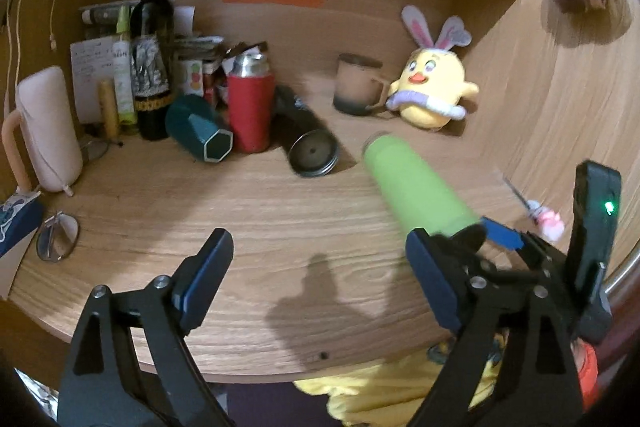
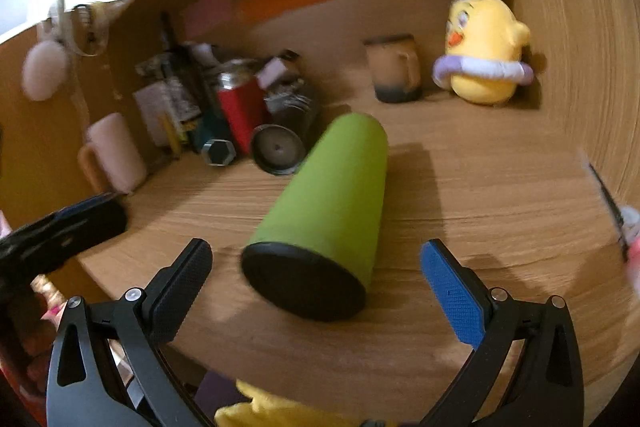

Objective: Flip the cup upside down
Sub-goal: 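Grasp the lime-green tumbler near its black lid with the right tool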

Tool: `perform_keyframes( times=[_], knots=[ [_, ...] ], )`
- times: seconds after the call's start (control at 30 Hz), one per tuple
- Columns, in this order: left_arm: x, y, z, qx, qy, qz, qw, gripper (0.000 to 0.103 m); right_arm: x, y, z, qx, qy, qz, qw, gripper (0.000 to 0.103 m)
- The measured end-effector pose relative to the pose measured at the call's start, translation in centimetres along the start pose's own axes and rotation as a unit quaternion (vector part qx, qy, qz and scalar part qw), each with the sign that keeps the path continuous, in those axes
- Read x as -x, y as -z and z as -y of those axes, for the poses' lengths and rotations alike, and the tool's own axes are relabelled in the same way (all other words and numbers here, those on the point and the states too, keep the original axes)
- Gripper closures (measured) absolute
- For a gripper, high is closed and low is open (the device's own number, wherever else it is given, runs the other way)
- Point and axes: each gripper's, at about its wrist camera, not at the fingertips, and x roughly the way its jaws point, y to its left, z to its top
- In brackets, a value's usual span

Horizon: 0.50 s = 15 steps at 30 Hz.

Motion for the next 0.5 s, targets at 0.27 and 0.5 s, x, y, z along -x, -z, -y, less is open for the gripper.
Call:
perform_keyframes(
  times=[0.27, 0.5],
  knots=[
    [-1.8, 1.5, -0.9, -0.018, 0.007, -0.021, 0.9996, 0.014, -1.8, 1.1, 0.3, -0.005, -0.002, -0.015, 1.000, 0.031],
    [-3.0, 2.3, -0.1, -0.037, 0.040, -0.025, 0.9982, 0.021, -0.5, 1.5, 0.1, 0.012, 0.015, -0.011, 1.000, 0.037]
  ],
)
